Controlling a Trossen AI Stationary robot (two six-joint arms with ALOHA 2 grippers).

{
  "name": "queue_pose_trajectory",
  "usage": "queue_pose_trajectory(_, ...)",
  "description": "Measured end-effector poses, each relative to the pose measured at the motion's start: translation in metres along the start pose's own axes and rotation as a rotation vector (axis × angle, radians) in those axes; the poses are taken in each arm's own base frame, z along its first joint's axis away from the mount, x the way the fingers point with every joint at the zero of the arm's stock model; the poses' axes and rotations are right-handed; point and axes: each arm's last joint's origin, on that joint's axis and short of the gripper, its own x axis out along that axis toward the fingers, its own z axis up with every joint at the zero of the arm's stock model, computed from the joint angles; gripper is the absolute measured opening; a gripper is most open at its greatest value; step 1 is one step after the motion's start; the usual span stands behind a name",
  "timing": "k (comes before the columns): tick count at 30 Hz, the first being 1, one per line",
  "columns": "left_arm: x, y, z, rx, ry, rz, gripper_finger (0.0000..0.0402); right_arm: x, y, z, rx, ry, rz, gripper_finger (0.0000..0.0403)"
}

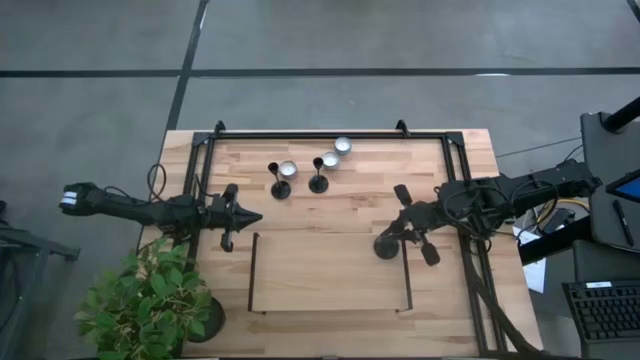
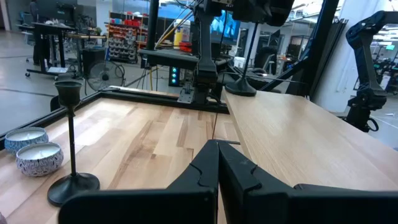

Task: Pick & Place candle stick holders
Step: Put the right black candle holder on the shelf

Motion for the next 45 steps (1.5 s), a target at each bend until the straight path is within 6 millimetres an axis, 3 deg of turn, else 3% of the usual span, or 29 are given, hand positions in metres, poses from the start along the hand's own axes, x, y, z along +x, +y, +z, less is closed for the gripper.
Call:
queue_pose_trajectory(19,0.0,0.0,0.0,0.001,0.004,0.001,0.0,0.002,0.0,-0.002,0.027,0.006,0.0,0.0029)
queue_pose_trajectory(29,0.0,0.0,0.0,0.001,0.004,0.001,0.0,-0.001,0.0,0.0,0.002,-0.011,-0.016,0.0107)
queue_pose_trajectory(35,0.0,0.0,0.0,0.001,0.004,0.001,0.0,-0.012,0.002,0.016,-0.045,-0.092,-0.016,0.0153)
queue_pose_trajectory(45,0.0,0.0,0.0,0.001,0.004,0.001,0.0,-0.017,0.002,0.024,-0.029,-0.114,-0.012,0.0219)
